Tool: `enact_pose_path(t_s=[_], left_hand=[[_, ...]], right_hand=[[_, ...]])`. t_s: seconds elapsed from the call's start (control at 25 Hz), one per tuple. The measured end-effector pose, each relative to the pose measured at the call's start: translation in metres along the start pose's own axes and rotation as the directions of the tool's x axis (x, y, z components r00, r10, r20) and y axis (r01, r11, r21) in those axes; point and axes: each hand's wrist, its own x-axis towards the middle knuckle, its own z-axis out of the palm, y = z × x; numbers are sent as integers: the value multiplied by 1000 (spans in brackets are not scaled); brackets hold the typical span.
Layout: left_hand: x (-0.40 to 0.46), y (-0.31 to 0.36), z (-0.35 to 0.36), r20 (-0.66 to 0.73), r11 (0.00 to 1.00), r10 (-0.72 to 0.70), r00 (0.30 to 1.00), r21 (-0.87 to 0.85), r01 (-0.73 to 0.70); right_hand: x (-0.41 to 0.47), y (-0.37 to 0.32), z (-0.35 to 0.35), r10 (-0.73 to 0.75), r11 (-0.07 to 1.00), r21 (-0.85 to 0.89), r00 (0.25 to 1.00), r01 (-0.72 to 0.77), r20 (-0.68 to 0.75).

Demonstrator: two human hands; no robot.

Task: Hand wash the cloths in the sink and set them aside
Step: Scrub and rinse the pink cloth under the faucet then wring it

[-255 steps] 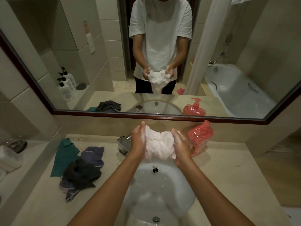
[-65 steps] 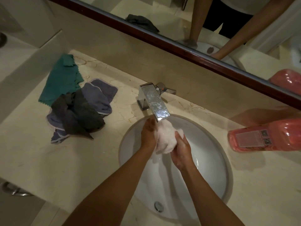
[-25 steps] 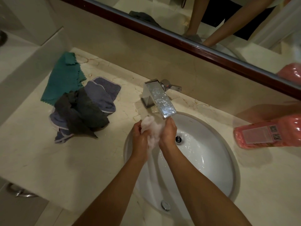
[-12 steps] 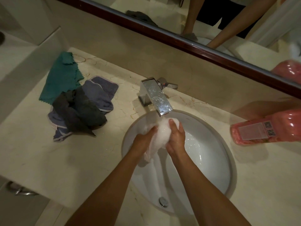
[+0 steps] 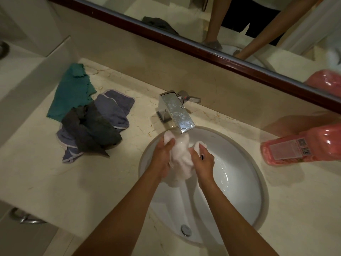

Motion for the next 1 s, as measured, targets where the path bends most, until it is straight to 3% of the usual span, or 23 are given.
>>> enact_pose_path(t_s=[0.08, 0.12, 0.2, 0.28, 0.4, 0.56, 0.64, 0.8, 0.92, 1.0], left_hand=[[-2, 3, 1, 30, 987, -130, 991, -93, 133], [-2, 5, 2, 48, 979, -173, 984, -101, 177], [-2, 8, 0, 63, 973, -214, 975, -76, 218], [0, 10, -2, 68, 969, -224, 972, -95, 230], [7, 11, -6, 21, 988, -137, 990, -62, 138], [15, 5, -12, -134, 941, 174, 976, 315, -125], [13, -4, -16, -160, 906, 256, 953, 384, -179], [7, -18, -11, -124, 978, 97, 988, 197, -71], [10, -22, 2, -147, 978, 116, 982, 188, -88], [14, -20, 12, -204, 958, 170, 964, 264, -113]], right_hand=[[-1, -1, 1, -136, 983, -138, 985, 121, -106], [1, -3, 2, -176, 979, -119, 981, 166, -80], [3, -14, 5, -96, 991, 106, 985, 80, 147], [6, -18, 8, -25, 962, 263, 932, -76, 361], [6, -13, 10, -54, 947, 304, 886, -100, 460], [2, -24, 20, 6, 910, 392, 950, -134, 311], [2, -34, 25, 83, 864, 466, 967, -191, 242], [7, -50, 34, 374, 769, 541, 926, -340, 51], [6, -51, 36, 461, 635, 645, 878, -426, 127], [1, -47, 34, 423, 602, 669, 884, -437, 197]])
